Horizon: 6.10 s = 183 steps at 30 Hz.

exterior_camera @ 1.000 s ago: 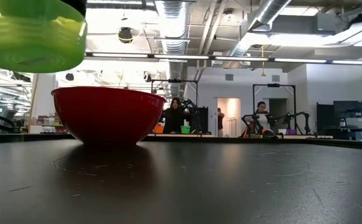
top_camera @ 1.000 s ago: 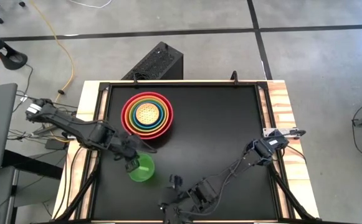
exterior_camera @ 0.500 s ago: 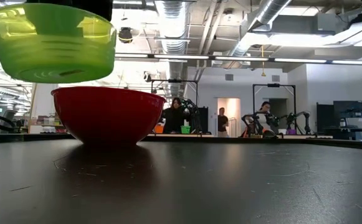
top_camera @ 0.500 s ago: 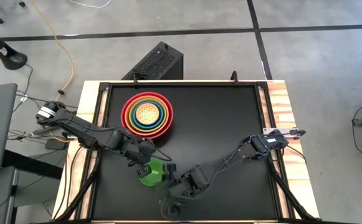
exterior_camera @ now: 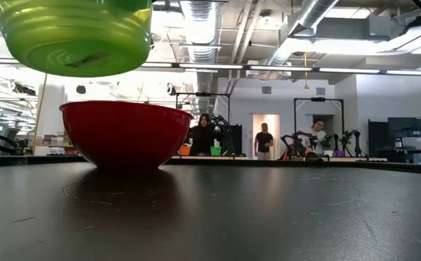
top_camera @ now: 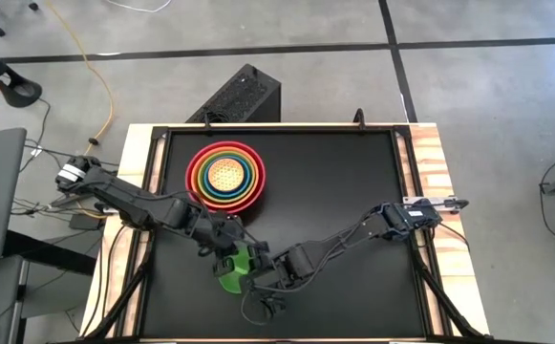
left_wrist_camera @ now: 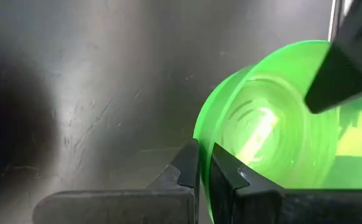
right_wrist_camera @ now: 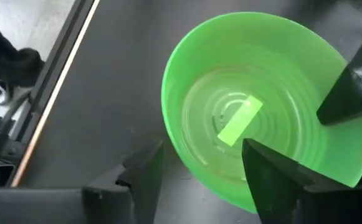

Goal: Nest bowls inside each other
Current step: Stack the green bowl on top of the orange and blue bowl, then return to Home Position

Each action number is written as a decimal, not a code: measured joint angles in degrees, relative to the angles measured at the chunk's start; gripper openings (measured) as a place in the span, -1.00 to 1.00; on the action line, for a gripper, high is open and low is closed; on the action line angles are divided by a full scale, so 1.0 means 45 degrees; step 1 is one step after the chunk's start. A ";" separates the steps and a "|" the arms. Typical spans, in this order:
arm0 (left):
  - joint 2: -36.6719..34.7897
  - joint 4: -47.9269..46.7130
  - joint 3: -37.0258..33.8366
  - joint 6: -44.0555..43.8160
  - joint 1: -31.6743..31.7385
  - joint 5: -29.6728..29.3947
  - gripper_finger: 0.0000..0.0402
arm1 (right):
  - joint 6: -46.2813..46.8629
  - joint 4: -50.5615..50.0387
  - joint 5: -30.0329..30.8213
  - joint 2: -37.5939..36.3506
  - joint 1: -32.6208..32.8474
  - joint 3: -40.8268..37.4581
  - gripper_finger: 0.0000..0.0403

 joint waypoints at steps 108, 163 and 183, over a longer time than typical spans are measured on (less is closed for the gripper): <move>-1.0185 0.2709 -0.3793 0.3891 0.2910 -0.6832 -0.57 | -0.4182 0.3305 -0.3022 0.1734 -0.7305 -0.0039 -0.77; -1.4895 0.8895 -0.9924 0.3417 0.1744 -0.5442 -0.57 | 0.4383 1.5964 -0.7034 -1.6319 -0.6975 -2.2635 -0.56; -1.7486 0.9909 -1.2976 0.1866 0.1758 -0.5581 -0.57 | 0.5760 1.8797 -1.0587 -2.2414 -1.1304 -2.8079 -0.82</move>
